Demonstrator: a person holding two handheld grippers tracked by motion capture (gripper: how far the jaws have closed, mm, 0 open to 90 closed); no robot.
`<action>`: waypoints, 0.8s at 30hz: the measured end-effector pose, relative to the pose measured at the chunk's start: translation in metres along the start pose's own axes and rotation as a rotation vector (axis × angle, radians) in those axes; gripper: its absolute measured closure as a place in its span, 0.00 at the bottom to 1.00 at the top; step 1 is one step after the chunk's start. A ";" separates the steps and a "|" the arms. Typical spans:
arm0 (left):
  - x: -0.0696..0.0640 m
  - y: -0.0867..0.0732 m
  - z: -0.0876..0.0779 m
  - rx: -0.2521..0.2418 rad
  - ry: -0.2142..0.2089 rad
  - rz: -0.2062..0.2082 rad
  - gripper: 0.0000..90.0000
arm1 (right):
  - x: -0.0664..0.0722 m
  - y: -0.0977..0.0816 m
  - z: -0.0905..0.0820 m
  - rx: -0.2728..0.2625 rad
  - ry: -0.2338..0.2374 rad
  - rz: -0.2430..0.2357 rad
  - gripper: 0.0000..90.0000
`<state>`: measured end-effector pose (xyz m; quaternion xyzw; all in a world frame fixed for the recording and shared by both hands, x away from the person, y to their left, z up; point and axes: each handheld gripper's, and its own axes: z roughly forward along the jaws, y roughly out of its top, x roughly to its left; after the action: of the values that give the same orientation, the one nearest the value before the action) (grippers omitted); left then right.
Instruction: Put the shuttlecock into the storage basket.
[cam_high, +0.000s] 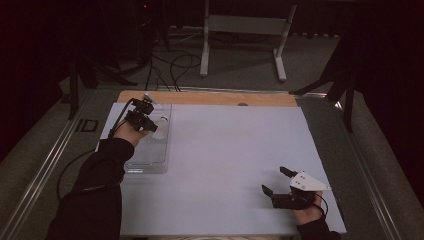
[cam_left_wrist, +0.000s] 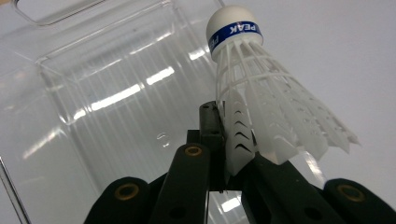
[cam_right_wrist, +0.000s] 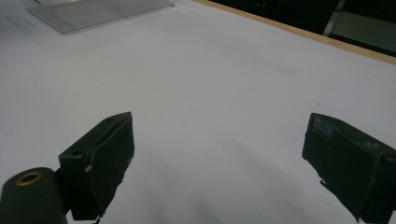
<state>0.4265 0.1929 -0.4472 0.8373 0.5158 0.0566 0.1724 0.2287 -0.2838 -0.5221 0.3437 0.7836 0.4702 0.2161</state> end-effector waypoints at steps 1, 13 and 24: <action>0.001 0.000 0.002 0.003 -0.009 0.000 1.00 | 0.000 0.000 0.000 0.000 0.001 0.001 0.10; 0.001 -0.006 0.018 0.026 -0.005 0.000 1.00 | 0.000 0.000 0.000 0.002 0.003 0.001 0.10; 0.000 -0.008 0.029 0.086 -0.007 0.014 1.00 | 0.000 0.000 0.000 0.003 0.004 0.003 0.10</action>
<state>0.4275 0.1898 -0.4772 0.8478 0.5111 0.0327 0.1378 0.2289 -0.2842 -0.5223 0.3443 0.7843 0.4699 0.2133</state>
